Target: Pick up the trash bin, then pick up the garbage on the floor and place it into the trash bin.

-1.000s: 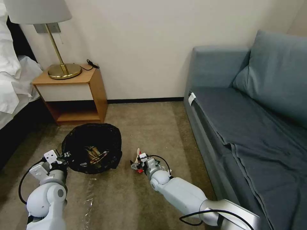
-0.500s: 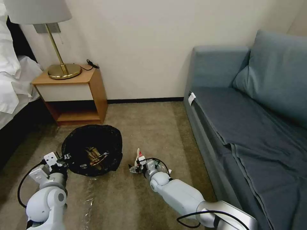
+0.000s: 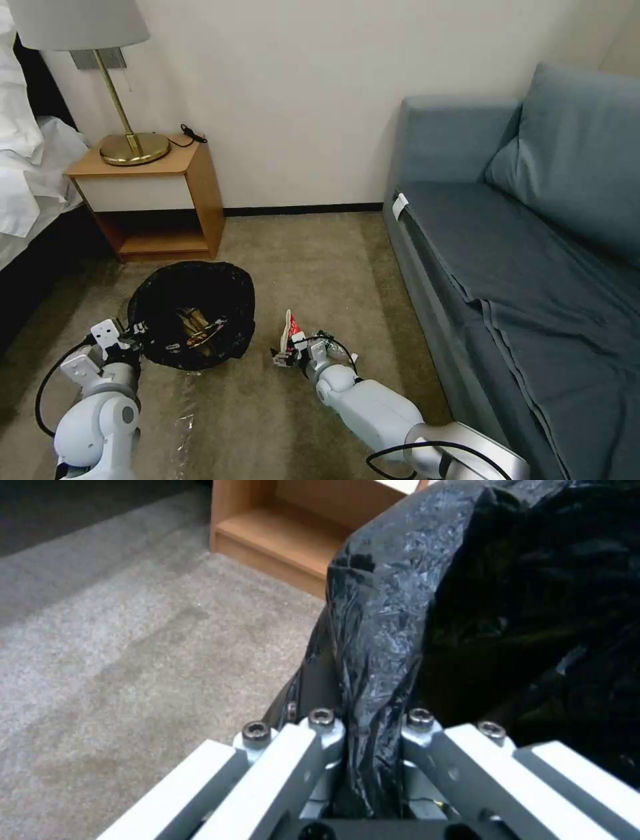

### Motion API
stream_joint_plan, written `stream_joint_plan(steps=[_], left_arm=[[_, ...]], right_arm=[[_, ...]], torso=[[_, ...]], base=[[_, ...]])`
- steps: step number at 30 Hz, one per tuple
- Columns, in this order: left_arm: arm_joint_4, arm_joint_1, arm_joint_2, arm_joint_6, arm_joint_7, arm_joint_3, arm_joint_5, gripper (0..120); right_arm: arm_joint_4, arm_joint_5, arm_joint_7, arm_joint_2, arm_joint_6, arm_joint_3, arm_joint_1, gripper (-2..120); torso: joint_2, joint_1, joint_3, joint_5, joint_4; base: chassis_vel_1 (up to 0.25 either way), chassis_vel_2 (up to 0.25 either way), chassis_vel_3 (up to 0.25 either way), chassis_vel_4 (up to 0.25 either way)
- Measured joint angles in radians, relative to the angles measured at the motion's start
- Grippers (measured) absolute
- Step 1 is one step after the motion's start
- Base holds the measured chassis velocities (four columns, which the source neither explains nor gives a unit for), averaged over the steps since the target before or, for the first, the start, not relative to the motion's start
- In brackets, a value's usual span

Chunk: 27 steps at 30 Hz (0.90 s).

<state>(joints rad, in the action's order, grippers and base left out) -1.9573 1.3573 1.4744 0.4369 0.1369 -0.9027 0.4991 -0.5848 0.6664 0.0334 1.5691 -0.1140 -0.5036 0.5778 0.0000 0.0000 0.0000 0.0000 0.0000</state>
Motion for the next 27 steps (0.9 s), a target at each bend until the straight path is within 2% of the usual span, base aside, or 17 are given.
stream_joint_plan(steps=[3, 4, 6, 8, 10, 11, 14, 15, 18, 19, 21, 27], left_arm=[[-0.001, -0.004, 0.000, 0.000, 0.000, 0.001, 0.001, 3], [-0.001, -0.004, 0.000, 0.000, 0.000, 0.001, 0.001, 3], [-0.001, -0.006, 0.000, 0.000, 0.000, 0.002, 0.003, 3], [-0.001, -0.007, 0.000, 0.000, 0.000, 0.001, 0.004, 3], [0.002, -0.008, -0.002, 0.000, 0.000, -0.001, 0.007, 3], [0.002, -0.008, -0.002, 0.000, 0.000, -0.001, 0.007, 3], [0.004, -0.009, -0.004, 0.000, 0.000, -0.004, 0.010, 3], [0.004, -0.009, -0.004, 0.000, 0.000, -0.004, 0.010, 3], [0.007, -0.011, -0.004, 0.000, 0.000, -0.004, 0.011, 3], [0.007, -0.011, -0.004, 0.000, 0.000, -0.004, 0.011, 3], [0.009, -0.015, -0.004, 0.000, 0.000, -0.003, 0.011, 3], [0.012, -0.021, -0.004, 0.000, 0.001, -0.001, 0.012, 3]], right_arm=[[0.002, -0.005, 0.004, -0.003, -0.007, 0.009, -0.001, 62], [0.002, -0.005, 0.004, -0.003, -0.007, 0.009, -0.001, 62], [0.003, -0.005, 0.005, -0.003, -0.010, 0.013, -0.001, 51], [0.003, -0.005, 0.005, -0.003, -0.010, 0.013, -0.001, 48], [0.000, -0.005, 0.005, -0.005, -0.012, 0.013, -0.001, 37], [0.000, -0.005, 0.005, -0.005, -0.012, 0.013, -0.001, 37], [-0.001, -0.006, 0.002, -0.004, -0.017, 0.016, -0.002, 24], [-0.001, -0.006, 0.002, -0.004, -0.017, 0.016, -0.002, 24], [-0.006, -0.008, -0.005, -0.003, -0.021, 0.020, 0.000, 9], [-0.006, -0.008, -0.005, -0.003, -0.021, 0.020, 0.000, 9], [-0.012, -0.010, -0.006, -0.006, -0.023, 0.023, 0.003, 1], [-0.015, -0.021, -0.008, -0.013, -0.028, 0.032, 0.006, 1]], torso=[[0.000, 0.000, 0.000, 0.0000, -0.0001], [0.000, 0.000, 0.000, 0.0000, -0.0001], [0.000, 0.000, 0.000, 0.0000, -0.0001], [0.000, 0.000, 0.000, 0.0000, -0.0001], [0.000, 0.000, 0.000, 0.0000, 0.0000], [0.000, 0.000, 0.000, 0.0000, 0.0000], [0.000, 0.000, 0.000, 0.0000, 0.0000], [0.000, 0.000, 0.000, 0.0000, 0.0000], [0.000, 0.000, 0.000, 0.0000, 0.0000], [0.000, 0.000, 0.000, 0.0000, 0.0000], [0.000, 0.000, 0.000, 0.0000, 0.0000], [0.000, 0.000, 0.000, 0.0000, 0.0000]], base=[[0.000, 0.000, 0.000, 0.000], [0.000, 0.000, 0.000, 0.000], [0.000, 0.000, 0.000, 0.000], [0.000, 0.000, 0.000, 0.000], [0.000, 0.000, 0.000, 0.000], [0.000, 0.000, 0.000, 0.000], [0.000, 0.000, 0.000, 0.000], [0.000, 0.000, 0.000, 0.000], [0.000, 0.000, 0.000, 0.000], [0.000, 0.000, 0.000, 0.000], [0.000, 0.000, 0.000, 0.000], [0.000, 0.000, 0.000, 0.000]])
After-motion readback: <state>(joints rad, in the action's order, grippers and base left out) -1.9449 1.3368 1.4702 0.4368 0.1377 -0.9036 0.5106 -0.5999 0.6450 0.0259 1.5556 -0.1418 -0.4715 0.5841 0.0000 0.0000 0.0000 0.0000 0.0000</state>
